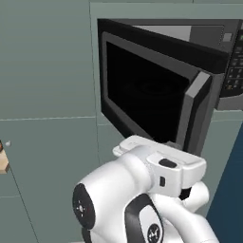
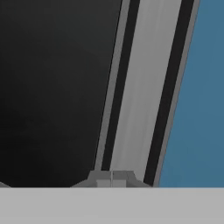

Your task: Pick the eggplant from the counter and place it in the microwave. Then turn on the microwave.

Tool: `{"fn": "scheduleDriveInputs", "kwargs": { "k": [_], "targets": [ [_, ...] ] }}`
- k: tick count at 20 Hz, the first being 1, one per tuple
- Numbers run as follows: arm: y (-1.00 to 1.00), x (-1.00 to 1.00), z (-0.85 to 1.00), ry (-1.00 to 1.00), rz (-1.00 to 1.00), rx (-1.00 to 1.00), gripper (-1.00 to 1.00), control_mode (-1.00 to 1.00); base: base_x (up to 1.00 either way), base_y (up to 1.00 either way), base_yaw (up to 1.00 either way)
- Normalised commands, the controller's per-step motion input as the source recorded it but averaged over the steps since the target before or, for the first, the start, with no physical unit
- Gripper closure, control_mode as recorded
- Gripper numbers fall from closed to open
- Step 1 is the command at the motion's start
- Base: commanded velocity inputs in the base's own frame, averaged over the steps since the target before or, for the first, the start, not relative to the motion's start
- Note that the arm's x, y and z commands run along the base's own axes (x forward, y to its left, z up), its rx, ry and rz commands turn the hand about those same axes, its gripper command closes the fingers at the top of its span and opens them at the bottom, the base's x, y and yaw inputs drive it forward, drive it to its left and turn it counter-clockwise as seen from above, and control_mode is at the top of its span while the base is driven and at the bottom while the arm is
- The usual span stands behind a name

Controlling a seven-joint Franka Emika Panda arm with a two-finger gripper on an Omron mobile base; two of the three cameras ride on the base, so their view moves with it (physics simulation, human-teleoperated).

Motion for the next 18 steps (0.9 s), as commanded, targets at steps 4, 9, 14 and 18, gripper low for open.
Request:
{"fn": "scheduleDriveInputs", "kwargs": {
  "k": [4, 9, 14, 18],
  "targets": [
    [-0.48, 0.21, 0.09, 0.00, 0.11, 0.02, 1.00, -1.00, 0.00, 0.00, 0.00],
    [-0.52, 0.21, 0.13, 0.00, 0.10, 0.00, 1.00, -1.00, 0.00, 0.00, 0.00],
    [-0.52, 0.24, 0.14, 0.02, 0.08, 0.01, 1.00, -1.00, 0.00, 0.00, 0.00],
    [-0.44, 0.31, 0.13, 0.06, 0.07, 0.03, 1.00, -1.00, 0.00, 0.00, 0.00]
  ]
}}
